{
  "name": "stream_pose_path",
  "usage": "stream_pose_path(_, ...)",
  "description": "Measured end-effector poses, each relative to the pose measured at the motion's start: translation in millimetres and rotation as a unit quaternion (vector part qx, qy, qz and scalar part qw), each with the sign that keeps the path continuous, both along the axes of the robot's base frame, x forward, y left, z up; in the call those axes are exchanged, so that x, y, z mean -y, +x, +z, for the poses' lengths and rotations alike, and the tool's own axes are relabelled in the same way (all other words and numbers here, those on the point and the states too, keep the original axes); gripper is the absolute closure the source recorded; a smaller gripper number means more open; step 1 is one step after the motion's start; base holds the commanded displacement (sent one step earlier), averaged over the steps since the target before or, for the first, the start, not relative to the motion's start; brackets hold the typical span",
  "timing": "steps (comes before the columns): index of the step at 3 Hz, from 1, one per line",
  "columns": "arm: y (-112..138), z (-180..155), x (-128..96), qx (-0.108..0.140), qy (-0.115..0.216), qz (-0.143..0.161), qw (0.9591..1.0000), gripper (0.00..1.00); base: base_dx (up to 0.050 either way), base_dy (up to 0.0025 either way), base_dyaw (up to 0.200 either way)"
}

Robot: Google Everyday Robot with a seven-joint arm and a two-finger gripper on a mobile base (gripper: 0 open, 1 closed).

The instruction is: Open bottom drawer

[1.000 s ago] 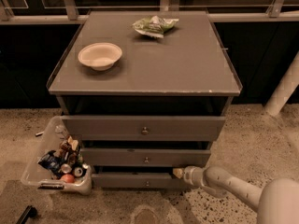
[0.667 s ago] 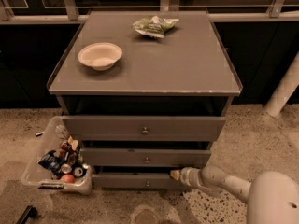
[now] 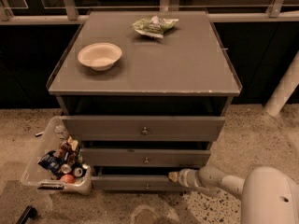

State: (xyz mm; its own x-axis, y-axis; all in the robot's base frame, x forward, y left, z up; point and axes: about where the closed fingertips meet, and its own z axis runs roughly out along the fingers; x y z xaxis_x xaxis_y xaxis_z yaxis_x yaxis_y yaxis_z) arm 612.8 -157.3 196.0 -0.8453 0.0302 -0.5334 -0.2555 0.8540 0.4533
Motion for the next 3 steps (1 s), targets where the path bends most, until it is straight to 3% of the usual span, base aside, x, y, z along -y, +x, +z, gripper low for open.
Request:
stream_pose_path(2,-26.5,2.4,5.1,-0.04,-0.002,0.01,0.9991,1.0,0.0,0.0,0.0)
stream_pose_path(3,-64.6,-1.4,4.3,-0.086,0.018,0.044,0.9952,1.0,0.0,0.0,0.0)
